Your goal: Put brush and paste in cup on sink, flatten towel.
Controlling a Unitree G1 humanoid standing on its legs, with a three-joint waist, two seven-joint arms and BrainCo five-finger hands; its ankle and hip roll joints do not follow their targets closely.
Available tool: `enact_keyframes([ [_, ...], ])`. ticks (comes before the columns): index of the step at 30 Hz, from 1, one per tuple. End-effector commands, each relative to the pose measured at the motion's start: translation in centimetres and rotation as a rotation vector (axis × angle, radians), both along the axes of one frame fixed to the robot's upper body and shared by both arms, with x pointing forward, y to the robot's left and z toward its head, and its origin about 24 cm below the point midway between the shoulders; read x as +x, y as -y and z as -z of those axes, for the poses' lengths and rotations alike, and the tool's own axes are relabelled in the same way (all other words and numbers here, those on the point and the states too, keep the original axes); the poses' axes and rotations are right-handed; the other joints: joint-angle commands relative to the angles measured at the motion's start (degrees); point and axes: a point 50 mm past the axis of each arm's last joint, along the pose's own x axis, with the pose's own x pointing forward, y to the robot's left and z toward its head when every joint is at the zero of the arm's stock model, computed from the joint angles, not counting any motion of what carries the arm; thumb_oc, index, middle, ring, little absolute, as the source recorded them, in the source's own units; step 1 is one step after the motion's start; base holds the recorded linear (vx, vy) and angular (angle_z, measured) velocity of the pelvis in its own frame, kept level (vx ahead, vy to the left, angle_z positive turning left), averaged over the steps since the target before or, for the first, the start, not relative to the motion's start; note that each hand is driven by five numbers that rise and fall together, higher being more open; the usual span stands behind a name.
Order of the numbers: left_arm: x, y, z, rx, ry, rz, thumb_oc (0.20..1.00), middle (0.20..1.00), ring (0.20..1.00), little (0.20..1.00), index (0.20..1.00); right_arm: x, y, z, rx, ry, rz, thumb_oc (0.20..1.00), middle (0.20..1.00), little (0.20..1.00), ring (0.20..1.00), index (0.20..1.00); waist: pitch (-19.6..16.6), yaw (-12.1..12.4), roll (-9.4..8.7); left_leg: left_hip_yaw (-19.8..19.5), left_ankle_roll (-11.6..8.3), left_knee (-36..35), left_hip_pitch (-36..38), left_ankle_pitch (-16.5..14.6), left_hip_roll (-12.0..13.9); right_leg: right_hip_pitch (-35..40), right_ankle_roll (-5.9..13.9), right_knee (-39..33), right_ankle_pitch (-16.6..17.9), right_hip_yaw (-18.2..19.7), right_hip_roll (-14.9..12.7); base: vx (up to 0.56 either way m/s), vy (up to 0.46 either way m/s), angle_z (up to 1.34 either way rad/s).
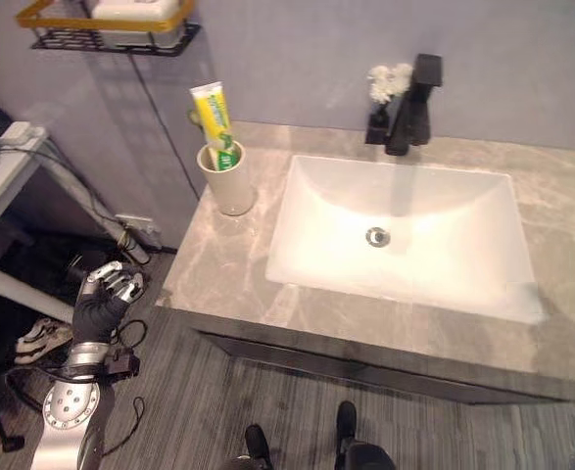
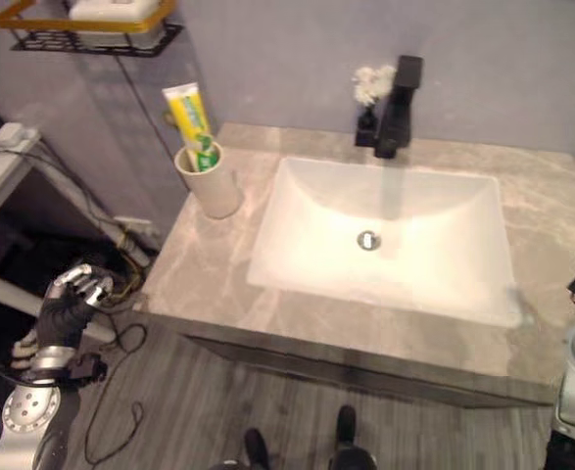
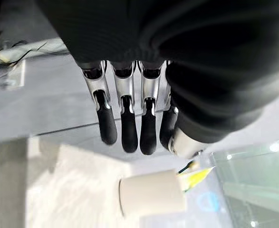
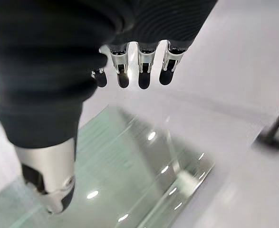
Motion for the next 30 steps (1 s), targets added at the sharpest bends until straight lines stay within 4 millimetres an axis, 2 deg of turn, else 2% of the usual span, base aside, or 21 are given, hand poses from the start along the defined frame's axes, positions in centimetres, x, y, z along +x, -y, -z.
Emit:
enact_keyframes([
  [1,1.1,-0.3,-1.4,0.009,0.081,-0.017,0.2,0.2,0.2,0.2,0.2,-1.1,1.6,0.7,0.135,0.122,0.067,1.0,1.0,1.0,1.0,1.0,-1.1,-1.3,-0.58,-4.6,-1.29,0.4,0.7,-1.7,2.0,2.3,3.4,0.5,0.6,-0.5,-2.9,0.05,-0.014,-0.2],
  [3,1.6,-0.4,-0.7,-0.031,0.053,-0.032,0.2,0.2,0.2,0.2,0.2,-1.8,3.4,3.1,0.265,0.113,0.147,1.0,1.0,1.0,1.0,1.0,-1.1,-2.3,-0.3,-4.3,-1.38,0.4,0.8,-1.7,2.2,2.2,3.29,0.5,0.6,-0.1,-2.7,0.02,-0.021,-0.14],
  [5,2.2,-0.9,-0.5,-0.011,0.036,-0.084,0.2,0.2,0.2,0.2,0.2,-3.1,5.9,6.9,0.443,0.065,0.289,1.0,1.0,1.0,1.0,1.0,-1.1,-3.2,0.07,-3.3,-1.66,0.4,0.7,-1.6,2.4,1.2,3.22,0.5,0.8,0.7,-2.3,0.0,-0.022,-0.22],
  [8,2.8,-1.2,-0.7,0.026,0.032,-0.097,0.2,0.2,0.2,0.2,0.2,-4.3,7.3,9.6,0.547,-0.01,0.378,1.0,1.0,1.0,1.0,1.0,-1.0,-3.8,0.45,-2.6,-1.95,0.4,0.2,-1.5,2.6,0.1,3.25,0.5,1.2,1.4,-2.1,0.0,-0.012,-0.12],
  [9,2.9,-1.2,-0.7,0.027,0.032,-0.096,0.2,0.2,0.2,0.2,0.2,-4.3,7.4,9.6,0.548,-0.009,0.378,1.0,1.0,1.0,1.0,1.0,-1.1,-3.8,0.44,-2.5,-1.96,0.4,0.1,-1.4,2.6,-0.1,3.24,0.5,1.2,1.5,-2.1,0.0,-0.02,-0.09],
  [11,3.5,-1.4,-1.1,0.081,0.032,-0.11,0.2,0.2,0.2,0.2,0.2,-4.9,7.9,12.5,0.697,-0.019,0.395,1.0,1.0,1.0,1.0,1.0,-1.0,-4.1,0.82,-2.3,-2.27,0.4,-0.6,-1.3,2.9,-1.0,3.21,0.5,1.4,1.7,-2.0,0.02,-0.018,-0.16],
  [14,4.5,-0.7,-1.2,0.063,0.028,-0.09,0.2,0.2,0.2,0.2,0.2,-5.5,7.7,17.1,1.023,0.141,0.409,1.0,1.0,1.0,1.0,1.0,-0.9,-4.0,1.14,-2.1,-2.65,0.4,-1.3,-0.9,3.1,-1.9,3.18,0.5,1.6,1.8,-1.9,0.0,-0.016,-0.11],
  [15,4.6,-0.7,-1.3,0.064,0.031,-0.09,0.2,0.2,0.2,0.2,0.2,-5.5,7.9,17.2,1.029,0.148,0.403,1.0,1.0,1.0,1.0,1.0,-0.9,-3.9,1.06,-2.0,-2.66,0.4,-1.5,-0.8,3.1,-2.2,3.14,0.5,1.7,1.9,-1.9,0.0,0.0,0.0],
  [16,4.9,-0.7,-1.8,0.077,0.041,-0.086,0.2,0.2,0.2,0.2,0.2,-5.7,7.8,18.4,1.097,0.15,0.406,1.0,1.0,1.0,1.0,1.0,-0.8,-3.8,1.18,-2.1,-2.85,0.4,-2.0,-0.6,3.1,-2.7,3.15,0.5,1.8,1.9,-2.0,0.0,0.0,0.0],
  [17,5.5,-0.4,-2.3,0.074,0.061,-0.079,0.2,0.2,0.2,0.2,0.2,-6.2,7.4,20.7,1.207,0.083,0.407,1.0,1.0,1.0,1.0,1.0,-0.6,-3.7,1.48,-2.2,-3.12,0.4,-2.7,-0.3,3.2,-3.4,3.15,0.5,1.9,1.8,-1.9,0.0,0.0,0.0],
  [18,5.5,-0.4,-2.3,0.073,0.062,-0.079,0.2,0.2,0.2,0.2,0.2,-6.2,7.5,20.7,1.208,0.084,0.405,1.0,1.0,1.0,1.0,1.0,-0.6,-3.7,1.48,-2.2,-3.11,0.4,-2.8,-0.2,3.2,-3.5,3.13,0.5,2.0,1.9,-2.0,0.04,-0.045,0.01],
  [20,6.8,0.3,-3.2,0.074,0.091,-0.05,0.2,0.2,0.2,0.2,0.2,-8.5,4.7,26.6,1.4,-0.269,0.448,1.0,1.0,1.0,1.0,1.0,-0.2,-3.4,2.05,-2.4,-3.54,0.4,-3.8,0.0,3.3,-4.3,3.27,0.5,1.9,1.5,-1.9,0.04,-0.05,-0.03],
  [21,7.2,0.4,-3.5,0.085,0.093,-0.041,0.2,0.2,0.2,0.2,0.2,-9.3,4.0,27.9,1.451,-0.352,0.452,1.0,1.0,1.0,1.0,1.0,-0.1,-3.3,2.17,-2.4,-3.72,0.4,-4.0,0.2,3.3,-4.4,3.25,0.5,1.9,1.5,-2.0,0.01,-0.05,0.02],
  [22,7.6,0.8,-3.8,0.089,0.102,-0.024,0.2,0.2,0.2,0.2,0.2,-10.3,2.5,29.8,1.496,-0.574,0.431,1.0,1.0,1.0,1.0,1.0,0.1,-3.0,2.31,-2.5,-3.86,0.4,-4.5,0.6,3.4,-4.9,3.18,0.5,2.1,1.3,-2.0,-0.01,-0.039,0.05],
  [23,7.6,0.7,-3.8,0.089,0.104,-0.026,0.2,0.2,0.2,0.2,0.2,-10.2,2.5,29.8,1.496,-0.575,0.427,1.0,1.0,1.0,1.0,1.0,0.1,-3.1,2.21,-2.4,-3.82,0.4,-4.7,0.9,3.3,-5.1,3.05,0.5,2.4,1.3,-2.0,0.03,-0.067,0.0],
  [24,8.4,1.1,-4.3,0.102,0.109,0.008,0.2,0.2,0.2,0.2,0.2,-11.6,0.9,31.5,1.544,-0.841,0.395,1.0,1.0,1.0,1.0,1.0,0.4,-2.8,2.5,-2.8,-4.08,0.4,-5.2,1.0,3.3,-5.4,3.09,0.5,2.0,1.1,-2.0,0.02,-0.069,-0.02],
  [25,8.8,1.8,-4.4,0.104,0.115,0.032,0.2,0.2,0.2,0.2,0.2,-12.4,-0.5,32.5,1.51,-1.108,0.347,1.0,1.0,1.0,1.0,1.0,0.6,-2.3,2.58,-3.0,-4.19,0.4,-5.6,1.4,3.3,-5.6,3.05,0.5,2.0,0.9,-2.1,0.04,-0.087,0.02],
  [26,9.2,2.0,-4.3,0.107,0.107,0.039,0.2,0.2,0.2,0.2,0.2,-11.9,-1.7,33.2,1.451,-1.298,0.262,1.0,1.0,1.0,1.0,1.0,0.8,-2.0,2.71,-3.2,-4.24,0.4,-6.1,1.8,3.2,-6.0,2.98,0.5,2.0,0.7,-2.2,0.0,-0.058,0.06],
  [27,9.6,2.1,-4.5,0.11,0.11,0.039,0.2,0.2,0.2,0.2,0.2,-10.6,-2.3,33.3,1.364,-1.399,0.165,1.0,1.0,1.0,1.0,1.0,1.0,-2.0,2.76,-3.3,-4.26,0.4,-6.7,2.1,3.1,-6.5,2.95,0.5,2.0,0.7,-2.3,0.0,-0.035,0.05],
  [28,9.6,2.1,-4.5,0.11,0.11,0.039,0.2,0.2,0.2,0.2,0.2,-10.6,-2.3,33.3,1.364,-1.399,0.165,1.0,1.0,1.0,1.0,1.0,1.0,-2.0,2.76,-3.4,-4.26,0.4,-6.8,2.1,3.1,-6.5,2.95,0.5,2.0,0.7,-2.3,0.01,-0.044,0.02],
  [30,10.5,2.1,-4.4,0.109,0.094,0.016,0.2,0.2,0.2,0.2,0.2,-6.8,-5.3,33.8,1.135,-1.584,-0.091,1.0,1.0,1.0,1.0,1.0,1.6,-1.7,2.8,-3.3,-4.41,0.4,-7.3,2.5,3.2,-7.1,2.8,0.5,2.1,0.8,-2.3,0.03,-0.044,-0.01],
])
